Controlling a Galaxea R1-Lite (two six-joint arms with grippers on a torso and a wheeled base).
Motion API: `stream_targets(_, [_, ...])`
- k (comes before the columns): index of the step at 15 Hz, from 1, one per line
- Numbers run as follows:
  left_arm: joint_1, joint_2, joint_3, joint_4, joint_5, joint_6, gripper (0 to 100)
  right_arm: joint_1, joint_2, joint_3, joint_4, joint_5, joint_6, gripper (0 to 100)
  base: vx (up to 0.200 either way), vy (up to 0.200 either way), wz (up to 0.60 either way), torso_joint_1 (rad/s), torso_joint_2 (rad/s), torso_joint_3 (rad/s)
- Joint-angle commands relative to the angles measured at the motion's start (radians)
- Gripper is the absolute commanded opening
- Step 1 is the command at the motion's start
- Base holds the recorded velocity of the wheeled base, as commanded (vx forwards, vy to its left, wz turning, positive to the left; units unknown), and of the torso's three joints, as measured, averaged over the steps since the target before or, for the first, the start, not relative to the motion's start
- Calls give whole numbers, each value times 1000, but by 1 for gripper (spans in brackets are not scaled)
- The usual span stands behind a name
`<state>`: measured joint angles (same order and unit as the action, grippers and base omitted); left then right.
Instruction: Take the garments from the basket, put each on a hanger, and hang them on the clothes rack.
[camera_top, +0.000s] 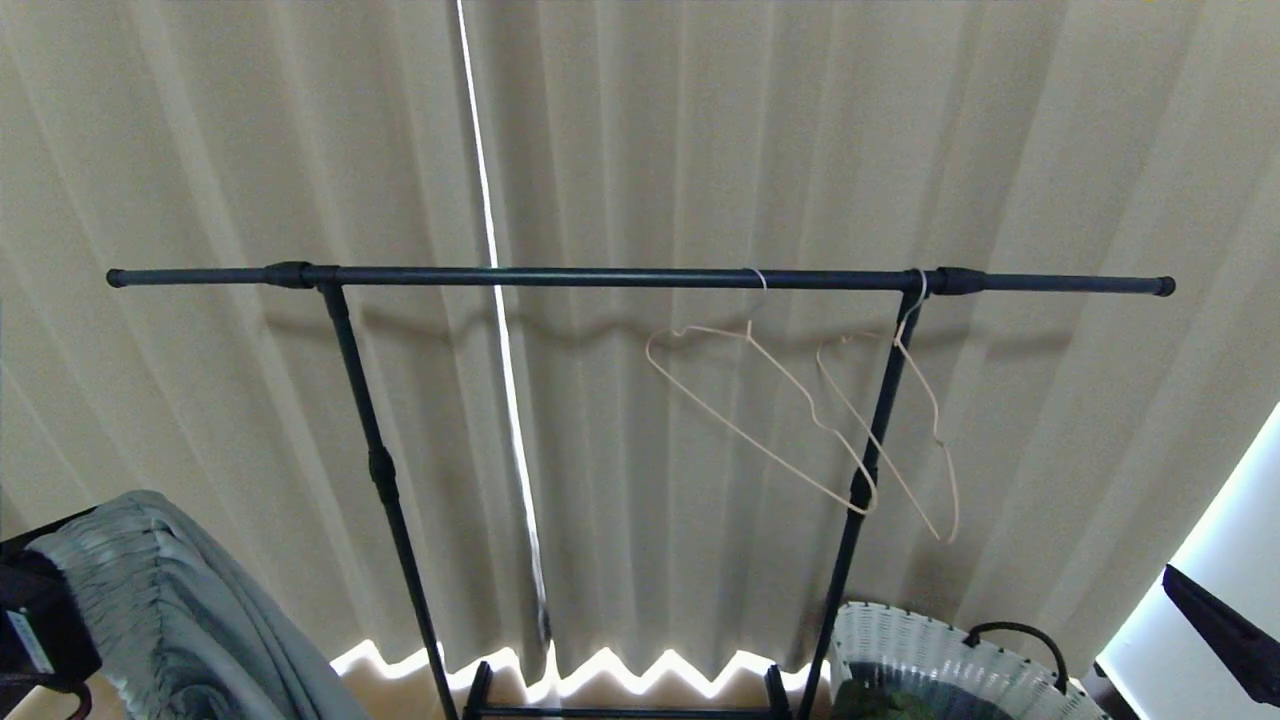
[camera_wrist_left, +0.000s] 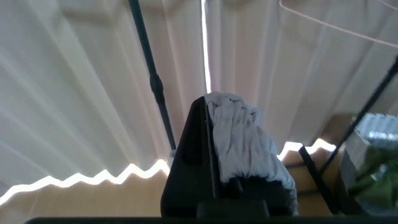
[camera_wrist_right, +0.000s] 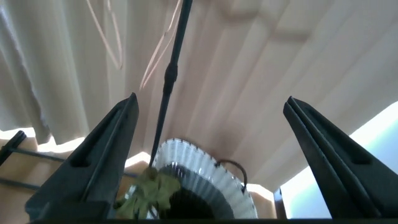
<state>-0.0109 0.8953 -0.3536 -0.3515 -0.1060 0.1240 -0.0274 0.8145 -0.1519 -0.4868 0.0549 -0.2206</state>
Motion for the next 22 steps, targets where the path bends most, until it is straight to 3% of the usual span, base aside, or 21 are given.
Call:
stream_targets(1, [0,2,2,0,0,0,0,0,0,2,1,0,0,100,200,0,0,2,2,7])
stream_targets(4, [0,2,7,0,0,0,0,0,0,2,2,0,0,100,200,0,0,2,9,4])
stream_targets(7, [-1,-3,33,-1,-9,2,0,24,22,-6,4,56,3,100,67,0,0,2,1,-1])
stream_targets(11, [-46,-3,38,-1,-11,5,0,31,215,-130,4,69,3,100,0,0,0,0,0,0])
stream_targets(13, [-63,-6,41,-3,-11,5,0,77,354,-218,16,51,6,100,0,0,0,0,0,0])
stream_targets(16, [-66,-6,39,-9,-9,5,0,90,483,-287,74,-41,21,100,0,0,0,0,0,0])
stream_targets(18, [-66,-4,41,-17,-9,5,0,138,552,-337,79,-63,136,100,0,0,0,0,0,0])
stream_targets(19, [-66,-4,41,-17,-9,5,0,181,626,-393,90,-109,234,100,0,0,0,0,0,0])
stream_targets(21, [-66,-6,42,-17,-11,3,0,196,709,-459,111,-184,294,100,0,0,0,0,0,0])
stream_targets(22, [-66,-6,41,-17,-9,5,0,199,730,-474,113,-187,305,100,0,0,0,0,0,0])
